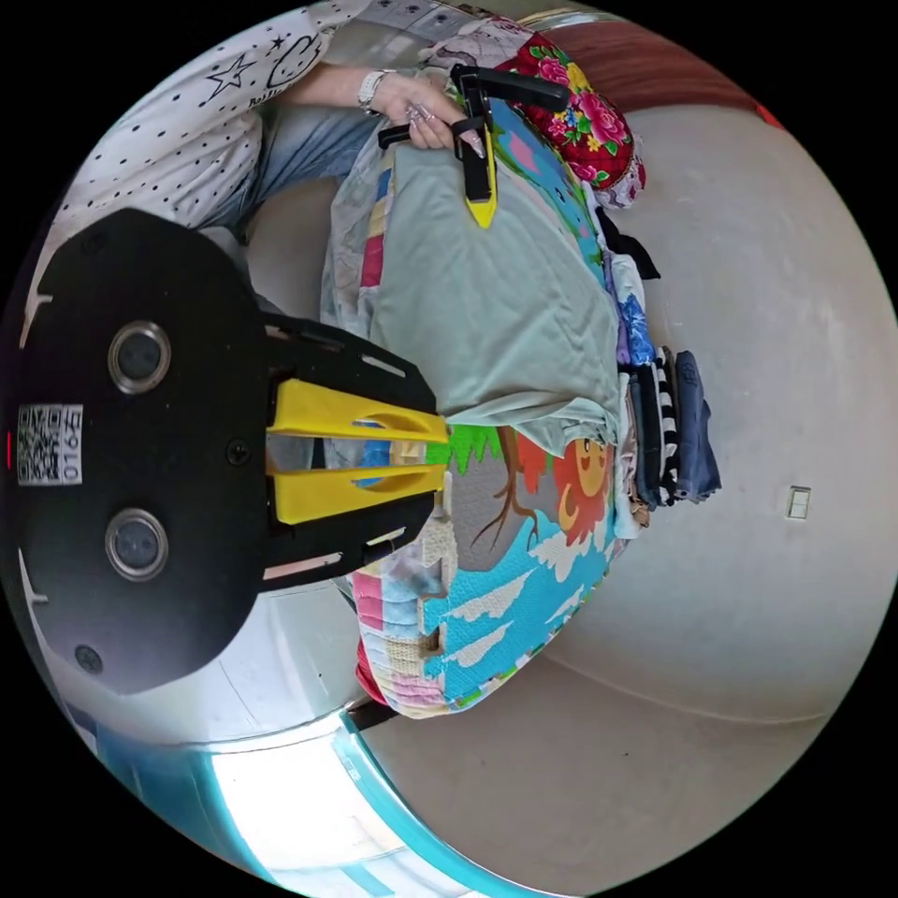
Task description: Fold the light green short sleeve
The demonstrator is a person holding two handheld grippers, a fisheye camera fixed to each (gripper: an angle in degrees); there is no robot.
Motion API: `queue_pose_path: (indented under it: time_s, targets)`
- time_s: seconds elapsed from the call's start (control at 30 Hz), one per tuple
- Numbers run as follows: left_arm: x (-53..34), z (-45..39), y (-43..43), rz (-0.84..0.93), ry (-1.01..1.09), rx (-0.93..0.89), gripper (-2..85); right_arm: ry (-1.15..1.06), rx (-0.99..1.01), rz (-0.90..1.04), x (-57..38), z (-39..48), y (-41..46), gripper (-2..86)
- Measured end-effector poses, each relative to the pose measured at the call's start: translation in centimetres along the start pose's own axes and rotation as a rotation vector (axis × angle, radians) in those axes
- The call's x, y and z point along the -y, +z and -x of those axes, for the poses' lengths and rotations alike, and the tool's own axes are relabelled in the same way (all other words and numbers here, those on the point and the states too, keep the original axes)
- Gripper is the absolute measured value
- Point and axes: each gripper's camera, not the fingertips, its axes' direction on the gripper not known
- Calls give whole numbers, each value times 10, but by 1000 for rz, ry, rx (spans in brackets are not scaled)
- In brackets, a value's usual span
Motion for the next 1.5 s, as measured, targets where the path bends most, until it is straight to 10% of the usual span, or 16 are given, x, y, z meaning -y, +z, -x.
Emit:
queue_pose_path:
  time_s: [0.33, 0.73, 1.07, 1.5]
  targets:
    - [0, -23, -12, 16, 37, 64, -10, -280, -41, -1, 71, 90, 46, 99]
    - [-1, -28, -27, 2, 36, 38, -10, -32, -175, 15, 70, 65, 61, 51]
    - [0, -36, -38, -5, 38, 40, -10, -360, -145, 35, 94, 156, 130, 74]
    - [2, -34, -48, -28, 22, -5, -10, -211, -74, -31, 114, 140, 197, 33]
